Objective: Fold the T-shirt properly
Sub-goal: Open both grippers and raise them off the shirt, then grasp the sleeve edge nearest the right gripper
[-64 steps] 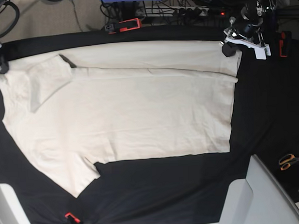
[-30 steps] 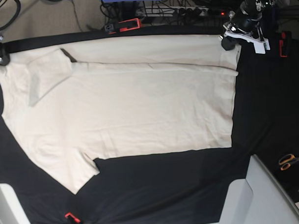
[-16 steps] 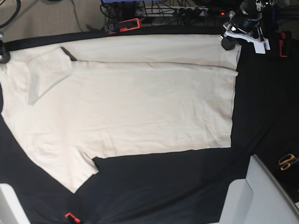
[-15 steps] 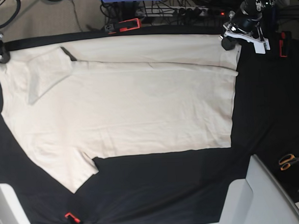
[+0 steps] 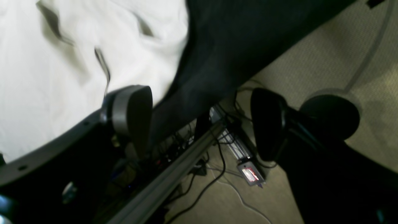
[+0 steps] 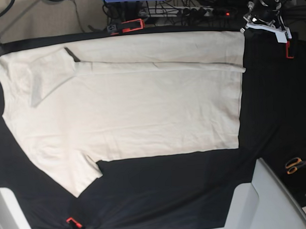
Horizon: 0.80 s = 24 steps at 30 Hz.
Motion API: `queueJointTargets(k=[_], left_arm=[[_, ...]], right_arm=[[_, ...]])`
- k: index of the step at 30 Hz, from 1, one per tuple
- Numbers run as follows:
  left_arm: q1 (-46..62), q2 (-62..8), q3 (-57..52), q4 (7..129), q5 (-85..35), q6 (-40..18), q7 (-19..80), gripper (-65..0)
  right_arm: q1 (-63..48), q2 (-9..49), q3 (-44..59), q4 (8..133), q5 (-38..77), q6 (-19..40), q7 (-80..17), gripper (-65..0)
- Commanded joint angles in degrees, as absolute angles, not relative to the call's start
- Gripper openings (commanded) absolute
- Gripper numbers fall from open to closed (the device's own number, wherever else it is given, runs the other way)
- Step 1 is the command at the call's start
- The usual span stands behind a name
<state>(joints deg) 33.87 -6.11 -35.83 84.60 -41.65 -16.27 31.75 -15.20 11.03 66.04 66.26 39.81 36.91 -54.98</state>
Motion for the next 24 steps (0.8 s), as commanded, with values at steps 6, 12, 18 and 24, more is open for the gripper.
queueJointTargets(k=[6, 12, 18, 24], left_arm=[[34.4, -5.8, -36.8, 84.1, -32.7, -16.6, 30.9, -56.6], [33.5, -2.4, -49.2, 87.1, -31.4, -16.6, 31.0, -56.9], [32.3, -7.6, -49.3, 94.5, -31.3, -16.6, 31.1, -56.9], [24.0, -13.3, -42.7, 93.9, -27.9, -16.6, 33.6, -57.1]], right_arm=[[-16.7, 11.5, 66.6, 71.3, 40.7, 37.1, -54.1, -18.2], [-16.9, 12.0, 66.3, 75.1, 40.7, 37.1, -53.8, -18.2], [-9.5, 17.0, 63.3, 75.0, 40.6, 37.4, -53.6, -17.7], [1.0, 26.5, 48.0, 60.9, 40.6, 37.6, -41.7, -17.6]])
